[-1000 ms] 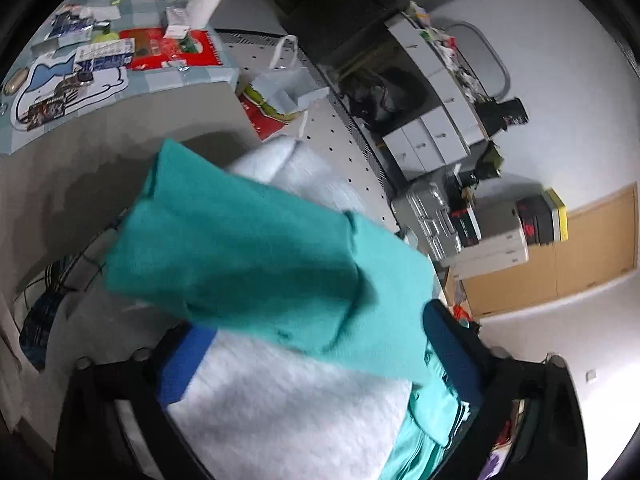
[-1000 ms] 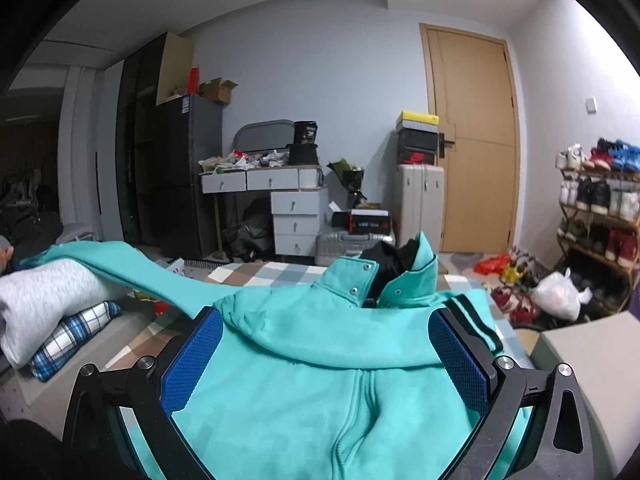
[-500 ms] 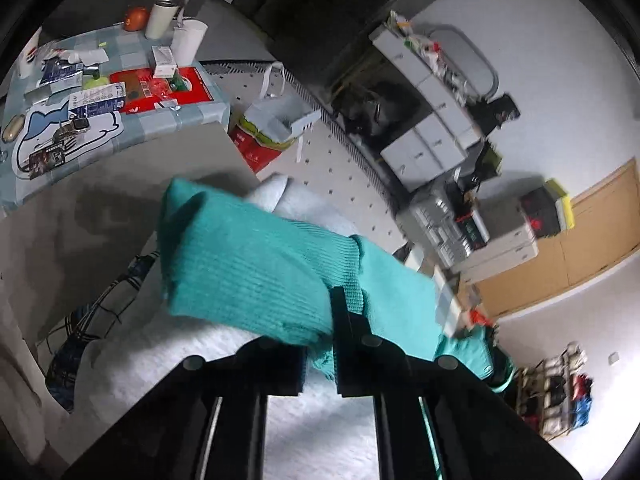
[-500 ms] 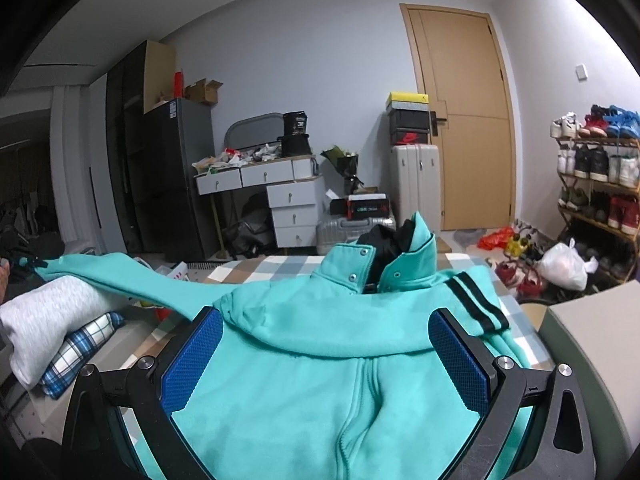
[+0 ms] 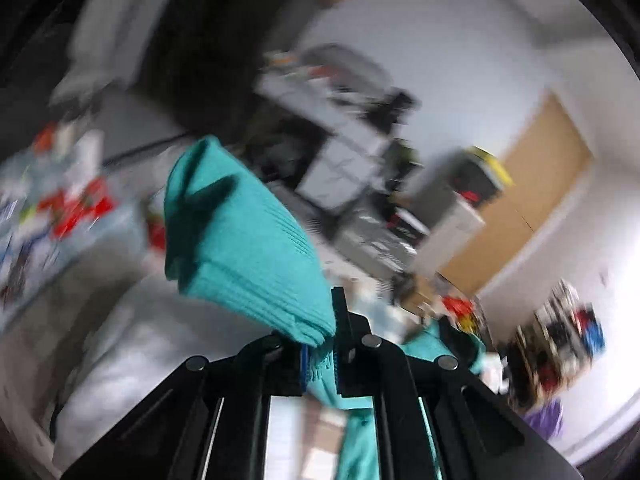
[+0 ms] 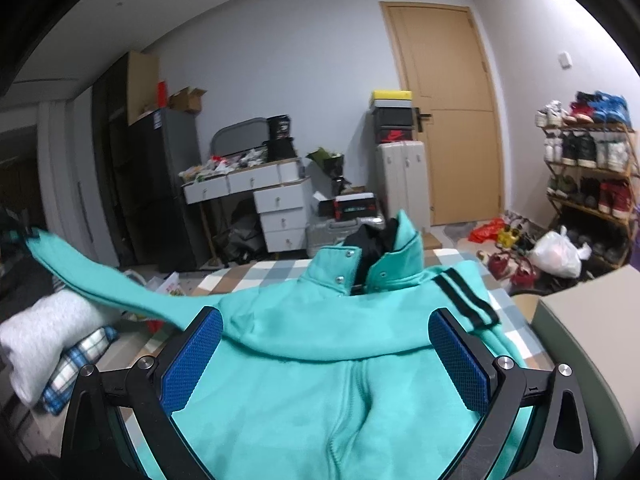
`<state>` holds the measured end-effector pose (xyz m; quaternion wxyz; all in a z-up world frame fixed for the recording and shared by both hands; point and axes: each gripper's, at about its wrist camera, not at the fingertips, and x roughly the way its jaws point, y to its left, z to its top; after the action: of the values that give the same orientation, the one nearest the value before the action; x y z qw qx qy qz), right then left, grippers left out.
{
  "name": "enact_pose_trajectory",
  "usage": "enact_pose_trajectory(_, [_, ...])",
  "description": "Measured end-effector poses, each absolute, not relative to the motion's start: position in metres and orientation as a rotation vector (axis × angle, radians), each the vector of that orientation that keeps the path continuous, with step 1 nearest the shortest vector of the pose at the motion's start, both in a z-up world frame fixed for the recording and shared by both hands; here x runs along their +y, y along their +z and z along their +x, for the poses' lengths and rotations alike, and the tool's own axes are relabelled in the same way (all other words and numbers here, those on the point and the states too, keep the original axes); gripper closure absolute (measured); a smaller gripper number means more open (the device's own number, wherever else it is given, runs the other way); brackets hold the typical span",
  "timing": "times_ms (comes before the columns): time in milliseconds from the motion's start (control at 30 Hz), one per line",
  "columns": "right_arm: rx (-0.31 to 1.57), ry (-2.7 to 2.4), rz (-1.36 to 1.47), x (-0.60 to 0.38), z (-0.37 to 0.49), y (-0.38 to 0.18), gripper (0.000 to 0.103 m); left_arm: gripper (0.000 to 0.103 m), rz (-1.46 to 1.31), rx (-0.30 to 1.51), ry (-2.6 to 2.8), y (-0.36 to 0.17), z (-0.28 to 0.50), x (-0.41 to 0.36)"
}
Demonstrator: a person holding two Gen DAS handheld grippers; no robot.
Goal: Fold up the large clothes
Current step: 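Grasp the other sleeve cuff with the left gripper and lift it, then lay the held sleeve across the hoodie body and open the left gripper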
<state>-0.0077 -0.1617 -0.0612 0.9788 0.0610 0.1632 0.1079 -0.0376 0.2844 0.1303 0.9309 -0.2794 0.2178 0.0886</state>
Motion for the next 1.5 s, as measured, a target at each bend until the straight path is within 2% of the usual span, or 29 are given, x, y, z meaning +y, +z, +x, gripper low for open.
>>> enact_pose_trajectory(167, [0.354, 0.155, 0.191, -0.181, -0.002, -0.063, 0.0, 0.099, -0.398, 0.44, -0.04, 0.194, 0.02, 0.164])
enact_pose_trajectory(333, [0.353, 0.016, 0.308, -0.221, -0.003, -0.063, 0.0, 0.099, -0.243, 0.514, -0.255, 0.196, 0.091, 0.034])
enact_pose_trajectory(467, [0.338, -0.129, 0.419, -0.267, -0.014, -0.069, 0.0, 0.099, -0.186, 0.638, -0.406, 0.15, 0.152, -0.063])
enact_pose_trajectory(567, [0.341, -0.224, 0.455, -0.294, -0.019, -0.074, 0.0, 0.099, -0.177, 0.752, -0.501, 0.091, 0.195, -0.131])
enact_pose_trajectory(867, [0.349, -0.338, 0.513, -0.333, -0.026, -0.083, 0.0, 0.099, -0.092, 1.091, -0.625, -0.064, 0.248, -0.264])
enact_pose_trajectory(967, [0.351, -0.337, 0.486, -0.33, -0.023, -0.08, 0.0, 0.083, -0.153, 1.254, -0.637, -0.092, 0.257, -0.269])
enact_pose_trajectory(1067, [0.359, -0.334, 0.489, -0.332, -0.021, -0.081, 0.0, 0.081, -0.124, 1.257, -0.702, -0.085, 0.238, -0.261])
enact_pose_trajectory(1133, [0.373, -0.328, 0.509, -0.335, -0.019, -0.083, 0.0, 0.067, -0.072, 1.189, -0.752, -0.062, 0.218, -0.242])
enact_pose_trajectory(1200, [0.385, -0.319, 0.532, -0.337, -0.017, -0.085, 0.0, 0.043, -0.093, 1.12, -0.744, -0.043, 0.205, -0.203])
enact_pose_trajectory(1233, [0.387, -0.312, 0.538, -0.337, -0.017, -0.086, 0.0, 0.037, -0.11, 1.061, -0.702, -0.031, 0.197, -0.17])
enact_pose_trajectory(1300, [0.39, -0.305, 0.536, -0.333, -0.017, -0.085, 0.0, 0.018, -0.12, 0.973, -0.587, -0.023, 0.182, -0.119])
enact_pose_trajectory(1367, [0.387, -0.298, 0.527, -0.327, -0.018, -0.084, 0.0, 0.018, -0.079, 0.94, -0.427, -0.03, 0.168, -0.07])
enact_pose_trajectory(1500, [0.389, -0.279, 0.495, -0.317, -0.015, -0.082, 0.0, 0.018, 0.029, 1.044, -0.247, -0.078, 0.144, -0.007])
